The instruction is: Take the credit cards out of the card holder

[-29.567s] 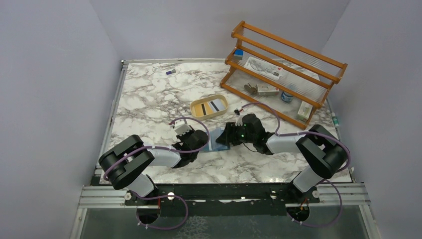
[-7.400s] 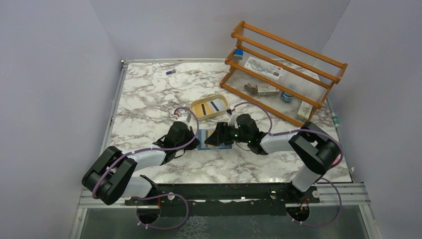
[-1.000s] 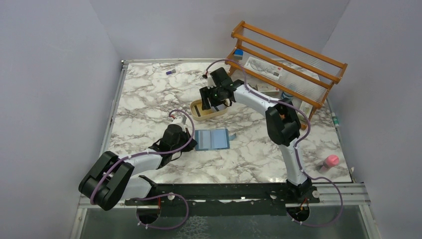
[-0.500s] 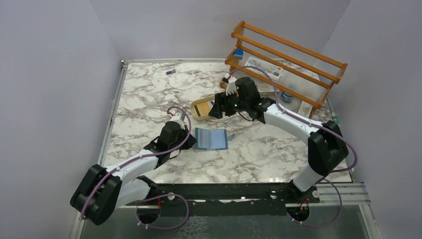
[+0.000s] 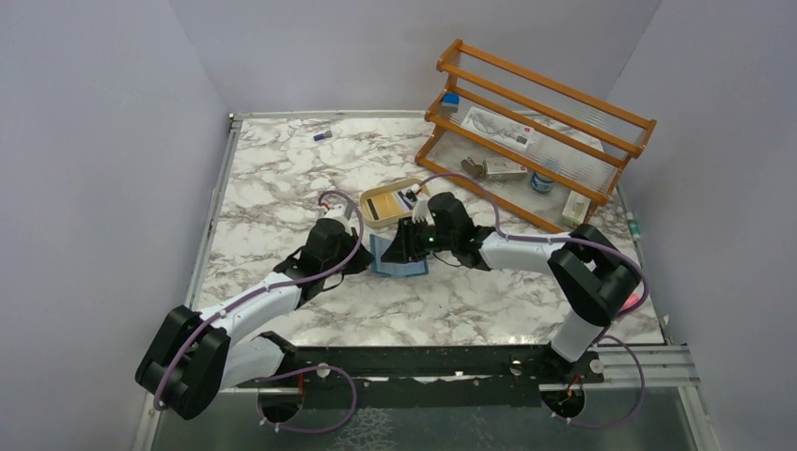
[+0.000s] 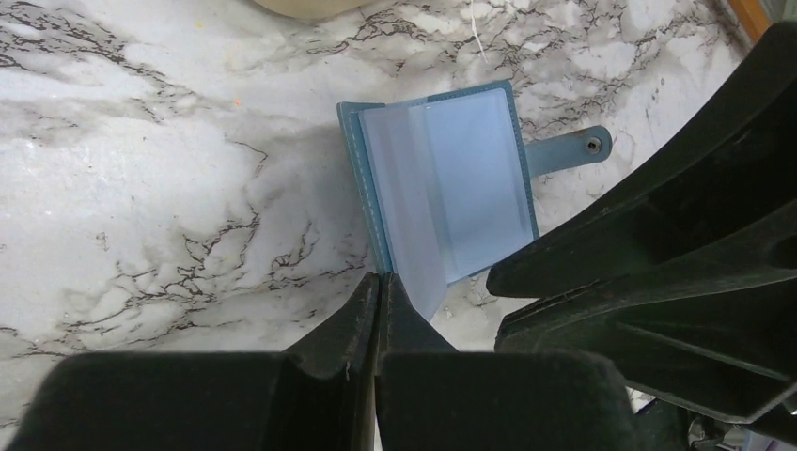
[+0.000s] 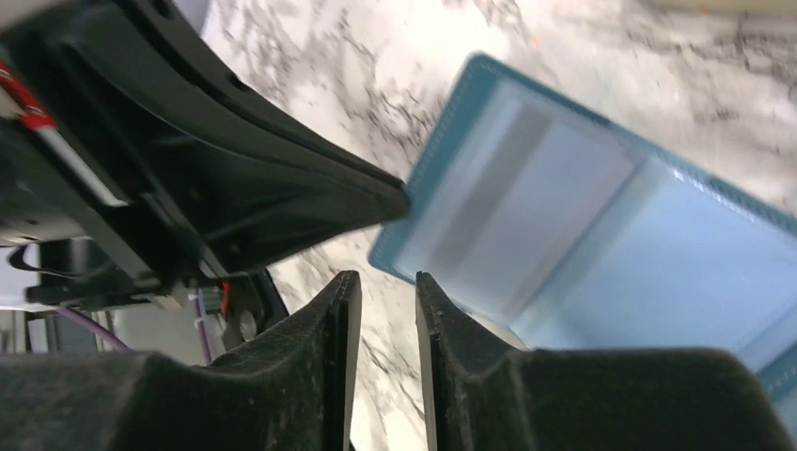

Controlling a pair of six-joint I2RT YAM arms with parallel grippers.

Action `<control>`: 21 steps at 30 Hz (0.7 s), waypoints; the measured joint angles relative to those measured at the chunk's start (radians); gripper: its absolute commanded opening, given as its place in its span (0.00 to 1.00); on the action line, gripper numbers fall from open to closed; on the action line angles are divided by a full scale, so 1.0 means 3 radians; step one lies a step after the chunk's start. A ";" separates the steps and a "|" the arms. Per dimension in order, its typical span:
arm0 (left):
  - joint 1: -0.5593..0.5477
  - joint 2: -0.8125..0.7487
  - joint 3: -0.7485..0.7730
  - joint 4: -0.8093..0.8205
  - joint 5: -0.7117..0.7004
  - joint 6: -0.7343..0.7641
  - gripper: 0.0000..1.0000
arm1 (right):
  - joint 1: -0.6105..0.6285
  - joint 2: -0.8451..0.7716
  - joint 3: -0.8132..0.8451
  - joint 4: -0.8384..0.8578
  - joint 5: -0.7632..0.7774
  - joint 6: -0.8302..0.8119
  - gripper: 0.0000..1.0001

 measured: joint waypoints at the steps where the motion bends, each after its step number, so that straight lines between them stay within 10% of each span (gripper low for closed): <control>1: -0.0005 0.0018 0.0022 -0.0027 -0.0004 0.0000 0.00 | 0.0000 0.0000 0.0001 0.0097 -0.0019 0.0032 0.39; 21: -0.0212 0.0173 0.0271 -0.0233 -0.0165 -0.0013 0.00 | 0.0161 0.0066 0.0415 -0.0346 0.0741 -0.0341 0.47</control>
